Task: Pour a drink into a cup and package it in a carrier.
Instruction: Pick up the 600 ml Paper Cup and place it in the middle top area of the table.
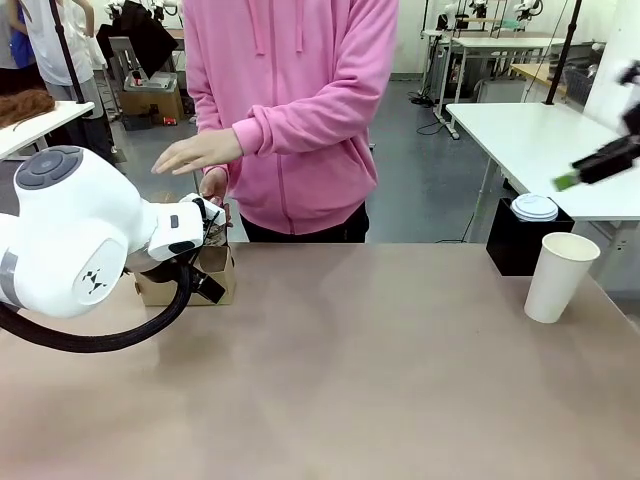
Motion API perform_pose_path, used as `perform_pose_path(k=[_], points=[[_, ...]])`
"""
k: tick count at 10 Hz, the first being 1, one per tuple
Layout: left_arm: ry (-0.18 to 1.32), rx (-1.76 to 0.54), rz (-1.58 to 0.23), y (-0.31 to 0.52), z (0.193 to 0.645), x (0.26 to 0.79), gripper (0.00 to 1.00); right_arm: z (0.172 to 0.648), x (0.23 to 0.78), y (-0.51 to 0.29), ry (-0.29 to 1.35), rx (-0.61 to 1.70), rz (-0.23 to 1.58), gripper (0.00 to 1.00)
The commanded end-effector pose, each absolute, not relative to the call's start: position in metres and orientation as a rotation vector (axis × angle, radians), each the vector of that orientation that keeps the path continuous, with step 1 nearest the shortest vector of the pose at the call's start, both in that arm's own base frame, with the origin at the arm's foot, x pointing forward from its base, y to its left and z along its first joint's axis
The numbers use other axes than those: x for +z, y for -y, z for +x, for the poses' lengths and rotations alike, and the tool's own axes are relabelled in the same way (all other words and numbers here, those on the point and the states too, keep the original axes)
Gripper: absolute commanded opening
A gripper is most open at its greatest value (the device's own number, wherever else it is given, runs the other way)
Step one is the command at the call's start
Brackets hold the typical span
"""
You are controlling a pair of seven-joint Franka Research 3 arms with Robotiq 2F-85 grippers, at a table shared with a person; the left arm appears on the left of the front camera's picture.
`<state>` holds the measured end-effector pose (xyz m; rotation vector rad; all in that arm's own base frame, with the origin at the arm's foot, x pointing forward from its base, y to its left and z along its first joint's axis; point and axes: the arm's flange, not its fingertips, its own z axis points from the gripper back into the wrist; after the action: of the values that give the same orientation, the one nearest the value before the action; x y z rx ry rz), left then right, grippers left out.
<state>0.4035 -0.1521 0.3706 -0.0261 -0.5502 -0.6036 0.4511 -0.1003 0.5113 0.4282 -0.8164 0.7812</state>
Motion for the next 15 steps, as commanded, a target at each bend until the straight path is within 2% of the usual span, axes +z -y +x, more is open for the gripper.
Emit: perform_pose_path(k=[1, 4, 5, 6, 10, 11, 13, 15], points=[[0.55, -0.603, -0.027, 0.152, 0.403, 0.371, 1.0, 0.458, 0.468, 0.153, 0.927, 0.882, 0.572, 1.0], [0.55, -0.603, -0.027, 0.152, 0.403, 0.371, 1.0, 0.449, 0.425, 0.176, 1.006, 0.875, 0.606, 1.0], [0.55, -0.603, -0.027, 0.152, 0.403, 0.371, 1.0, 0.452, 0.422, 0.174, 1.005, 0.883, 0.595, 1.0], [0.55, -0.603, -0.027, 0.152, 0.403, 0.371, 1.0, 0.428, 0.437, 0.179, 1.019, 0.858, 0.587, 1.0], [0.55, -0.603, -0.027, 0.152, 0.403, 0.371, 1.0, 0.431, 0.425, 0.179, 0.995, 0.86, 0.591, 1.0], [0.55, -0.603, -0.027, 0.152, 0.403, 0.371, 1.0, 0.431, 0.417, 0.205, 1.042, 0.845, 0.697, 1.0], [0.55, -0.603, -0.027, 0.152, 0.403, 0.371, 1.0, 0.419, 0.382, 0.252, 1.16, 0.815, 0.789, 1.0], [0.55, -0.603, -0.027, 0.152, 0.403, 0.371, 1.0, 0.408, 0.351, 0.265, 1.271, 0.791, 0.853, 1.0]])
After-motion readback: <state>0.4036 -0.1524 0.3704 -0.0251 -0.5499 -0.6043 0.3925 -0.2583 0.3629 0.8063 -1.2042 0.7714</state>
